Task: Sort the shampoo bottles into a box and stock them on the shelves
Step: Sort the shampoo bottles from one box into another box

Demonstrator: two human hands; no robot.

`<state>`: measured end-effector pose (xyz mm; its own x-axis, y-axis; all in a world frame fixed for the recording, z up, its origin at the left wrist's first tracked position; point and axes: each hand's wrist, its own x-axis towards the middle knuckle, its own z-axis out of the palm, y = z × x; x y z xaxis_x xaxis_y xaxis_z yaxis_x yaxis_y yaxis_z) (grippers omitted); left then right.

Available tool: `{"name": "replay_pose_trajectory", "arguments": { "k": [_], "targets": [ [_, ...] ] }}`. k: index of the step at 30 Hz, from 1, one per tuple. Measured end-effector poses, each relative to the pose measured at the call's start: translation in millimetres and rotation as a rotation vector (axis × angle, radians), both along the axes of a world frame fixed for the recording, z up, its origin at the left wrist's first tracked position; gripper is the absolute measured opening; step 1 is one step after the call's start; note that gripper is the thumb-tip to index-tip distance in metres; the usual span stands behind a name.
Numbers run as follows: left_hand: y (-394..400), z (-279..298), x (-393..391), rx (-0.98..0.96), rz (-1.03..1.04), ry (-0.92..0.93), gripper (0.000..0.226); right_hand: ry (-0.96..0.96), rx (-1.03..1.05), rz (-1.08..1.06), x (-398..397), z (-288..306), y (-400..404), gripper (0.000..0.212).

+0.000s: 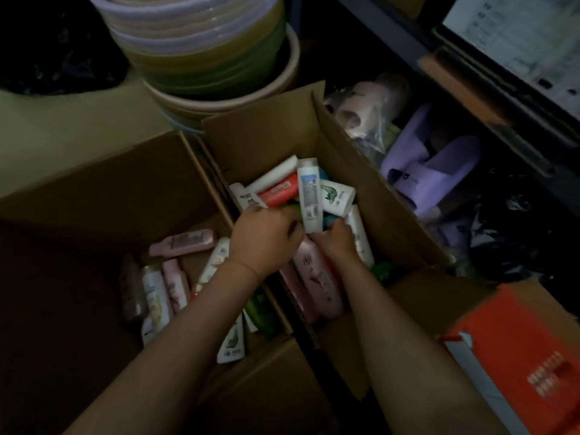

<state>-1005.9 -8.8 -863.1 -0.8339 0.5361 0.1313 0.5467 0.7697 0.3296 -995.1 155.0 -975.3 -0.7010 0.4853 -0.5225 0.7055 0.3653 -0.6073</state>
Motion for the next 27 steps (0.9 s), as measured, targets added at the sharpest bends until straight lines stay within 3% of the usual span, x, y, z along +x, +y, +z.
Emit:
{"name": "replay_pose_trajectory", "arguments": {
  "k": [3, 5, 9, 15, 17, 22, 27],
  "targets": [
    [-2, -6, -1, -0.159, 0.028, 0.057, 0.032, -0.245, 0.151, 0.139, 30, -22, 17, 0.111],
    [-3, -7, -2, -0.157, 0.04, 0.049, 0.033, -0.323, 0.198, 0.245, 39, -28, 17, 0.124],
    [-2, -8, 0, -0.102, 0.023, 0.02, 0.036, -0.332, 0.325, 0.274, 41, -39, 8, 0.122],
    [-2, -9, -4, 0.065, 0.091, -0.046, 0.037, -0.269, 0.188, 0.165, 37, -48, 3, 0.126],
    [0, -9, -6, 0.085, 0.102, -0.062, 0.038, -0.2, 0.149, 0.163, 37, -47, 3, 0.118],
    [-2, -12, -6, 0.087, 0.112, -0.058, 0.038, -0.145, -0.017, 0.18, 33, -43, 0, 0.076],
    [-5, -10, -3, 0.055, 0.073, -0.034, 0.033, -0.149, -0.088, 0.175, 37, -41, -8, 0.074]
  ]
}}
